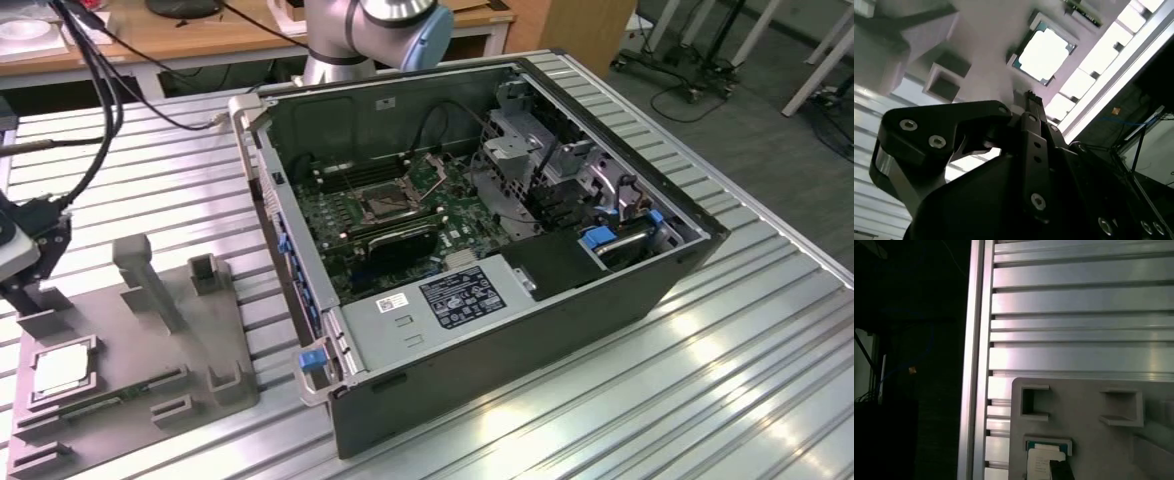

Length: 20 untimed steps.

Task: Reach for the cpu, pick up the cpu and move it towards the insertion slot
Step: 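Reach for the cpu, then pick up the cpu and move it towards the insertion slot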

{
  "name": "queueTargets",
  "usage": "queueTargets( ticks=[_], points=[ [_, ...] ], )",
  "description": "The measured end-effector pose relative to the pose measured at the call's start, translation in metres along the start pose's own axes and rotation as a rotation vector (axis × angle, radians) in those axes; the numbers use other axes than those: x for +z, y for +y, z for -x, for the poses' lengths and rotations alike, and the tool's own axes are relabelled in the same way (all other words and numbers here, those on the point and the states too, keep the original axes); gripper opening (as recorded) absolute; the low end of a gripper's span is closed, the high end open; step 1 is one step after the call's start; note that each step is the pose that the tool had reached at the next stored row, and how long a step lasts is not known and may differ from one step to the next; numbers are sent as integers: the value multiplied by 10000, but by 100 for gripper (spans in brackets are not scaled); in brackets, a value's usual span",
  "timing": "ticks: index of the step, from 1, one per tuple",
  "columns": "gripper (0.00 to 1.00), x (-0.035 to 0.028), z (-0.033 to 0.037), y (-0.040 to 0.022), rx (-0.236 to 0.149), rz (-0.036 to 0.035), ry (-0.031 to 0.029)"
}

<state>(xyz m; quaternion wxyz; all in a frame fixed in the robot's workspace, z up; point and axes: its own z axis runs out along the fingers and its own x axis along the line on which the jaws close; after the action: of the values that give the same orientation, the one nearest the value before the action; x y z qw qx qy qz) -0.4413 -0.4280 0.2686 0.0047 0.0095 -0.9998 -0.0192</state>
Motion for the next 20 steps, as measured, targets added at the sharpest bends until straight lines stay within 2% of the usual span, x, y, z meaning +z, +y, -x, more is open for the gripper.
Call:
queueTargets(
  ticks=[2, 5, 6, 7, 10, 13, 15, 18, 19, 20],
  points=[
    [10, 36, -14, -26, 0, 0, 1],
    [11, 90, -24, -31, 0, 2, -1],
    [17, 107, -27, -32, -1, 1, 0],
    [17, 126, -28, -32, -1, 1, 1],
    [35, 180, -30, -42, 0, 1, 8],
    [41, 231, -32, -123, 0, 1, 8],
    [53, 267, -35, -164, 0, 0, 12],
    [64, 320, -35, -167, 10, 1, 18],
    [64, 338, -35, -168, 15, 2, 18],
    [71, 355, -39, -170, 15, 1, 19]
  ],
)
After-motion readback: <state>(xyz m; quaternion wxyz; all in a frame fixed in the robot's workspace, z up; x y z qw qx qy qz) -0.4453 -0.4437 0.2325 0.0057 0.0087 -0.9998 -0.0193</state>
